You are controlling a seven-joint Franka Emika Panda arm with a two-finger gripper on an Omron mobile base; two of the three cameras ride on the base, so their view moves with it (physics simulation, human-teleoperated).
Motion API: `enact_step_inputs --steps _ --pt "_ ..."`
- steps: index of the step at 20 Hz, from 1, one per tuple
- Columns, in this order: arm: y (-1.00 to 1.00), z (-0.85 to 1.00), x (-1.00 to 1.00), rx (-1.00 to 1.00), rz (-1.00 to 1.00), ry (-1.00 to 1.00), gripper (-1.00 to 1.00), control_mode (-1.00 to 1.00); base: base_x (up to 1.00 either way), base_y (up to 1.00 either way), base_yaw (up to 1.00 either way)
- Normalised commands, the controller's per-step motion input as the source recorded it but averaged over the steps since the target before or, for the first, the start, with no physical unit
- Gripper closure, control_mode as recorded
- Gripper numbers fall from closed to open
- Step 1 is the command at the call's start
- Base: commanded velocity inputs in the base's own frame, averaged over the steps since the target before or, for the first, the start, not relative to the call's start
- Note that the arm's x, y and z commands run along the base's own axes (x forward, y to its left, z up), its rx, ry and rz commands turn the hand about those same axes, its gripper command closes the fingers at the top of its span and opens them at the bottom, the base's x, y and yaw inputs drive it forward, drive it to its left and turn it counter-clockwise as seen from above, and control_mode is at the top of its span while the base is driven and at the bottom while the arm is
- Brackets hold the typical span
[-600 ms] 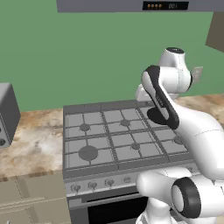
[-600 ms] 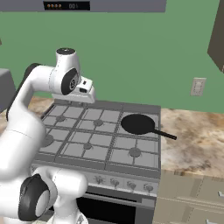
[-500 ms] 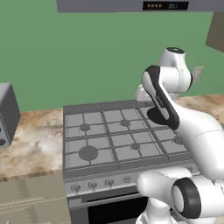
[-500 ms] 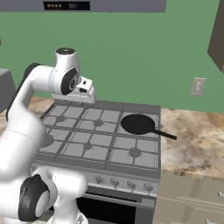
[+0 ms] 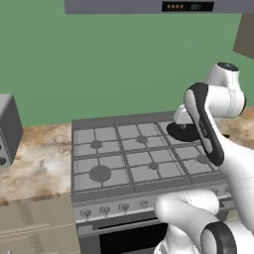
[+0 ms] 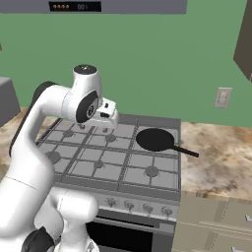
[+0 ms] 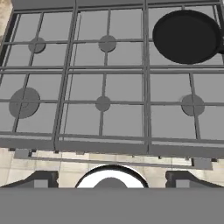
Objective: Turn off the rear right burner of the stove.
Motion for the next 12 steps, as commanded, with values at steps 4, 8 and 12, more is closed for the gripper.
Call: enact_step_inputs --steps 4,8,12 --pt "-0.44 -0.23 -0.56 0.0 0.16 -0.13 -1.0 -1.0 0.0 0.0 0.0" --pt "-0.49 -0.21 -0.4 0.0 0.25 -0.15 -1.0 -1.0 0.0 0.0 0.0" --pt "-0.42 -0.17 -0.26 0.0 0.3 -0.16 -1.0 -1.0 0.0 0.0 0.0"
